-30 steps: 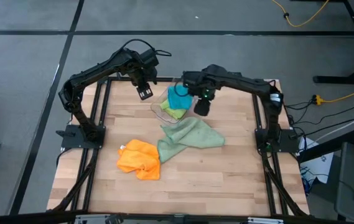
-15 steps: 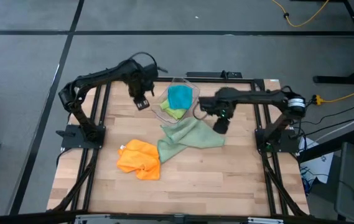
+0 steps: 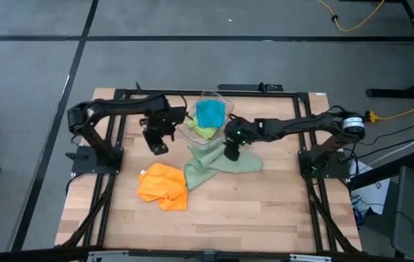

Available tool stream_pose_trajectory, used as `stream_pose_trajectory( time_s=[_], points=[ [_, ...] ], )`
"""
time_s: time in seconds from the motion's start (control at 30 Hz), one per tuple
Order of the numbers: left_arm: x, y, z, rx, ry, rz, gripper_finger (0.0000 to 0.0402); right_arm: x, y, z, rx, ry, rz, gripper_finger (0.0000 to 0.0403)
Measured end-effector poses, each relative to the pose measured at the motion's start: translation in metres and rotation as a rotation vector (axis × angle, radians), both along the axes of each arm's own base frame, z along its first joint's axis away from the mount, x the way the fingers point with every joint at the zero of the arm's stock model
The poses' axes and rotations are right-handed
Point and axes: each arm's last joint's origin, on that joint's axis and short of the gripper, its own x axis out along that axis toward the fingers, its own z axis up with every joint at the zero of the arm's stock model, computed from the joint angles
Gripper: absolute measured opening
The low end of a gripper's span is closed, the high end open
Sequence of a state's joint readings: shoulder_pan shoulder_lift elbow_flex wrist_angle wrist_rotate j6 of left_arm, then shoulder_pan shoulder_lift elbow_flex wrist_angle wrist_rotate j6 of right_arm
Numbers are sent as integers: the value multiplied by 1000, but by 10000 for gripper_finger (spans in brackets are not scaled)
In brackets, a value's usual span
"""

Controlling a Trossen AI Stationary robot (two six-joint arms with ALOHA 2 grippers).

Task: Fold microfiber towels
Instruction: Adjust the transparent bin

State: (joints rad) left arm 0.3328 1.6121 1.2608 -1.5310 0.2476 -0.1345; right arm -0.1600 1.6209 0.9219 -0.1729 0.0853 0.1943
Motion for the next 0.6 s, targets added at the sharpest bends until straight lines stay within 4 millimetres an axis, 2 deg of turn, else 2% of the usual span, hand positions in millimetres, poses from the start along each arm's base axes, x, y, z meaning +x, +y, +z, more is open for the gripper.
stream_pose_trajectory(
  time_s=[0.1,0.23,0.4,0.6],
  points=[
    [-10,-11,21,49,-93,9,97,17,-3,-13,-11,8,15,165],
    [-29,-21,52,213,-272,44,97,46,-10,-26,-37,27,-3,165],
    [-54,-33,83,377,-454,105,97,87,-19,-20,-73,-11,-10,165],
    [-78,-44,101,499,-553,165,97,132,-32,-5,-139,-101,-33,165]
  ],
)
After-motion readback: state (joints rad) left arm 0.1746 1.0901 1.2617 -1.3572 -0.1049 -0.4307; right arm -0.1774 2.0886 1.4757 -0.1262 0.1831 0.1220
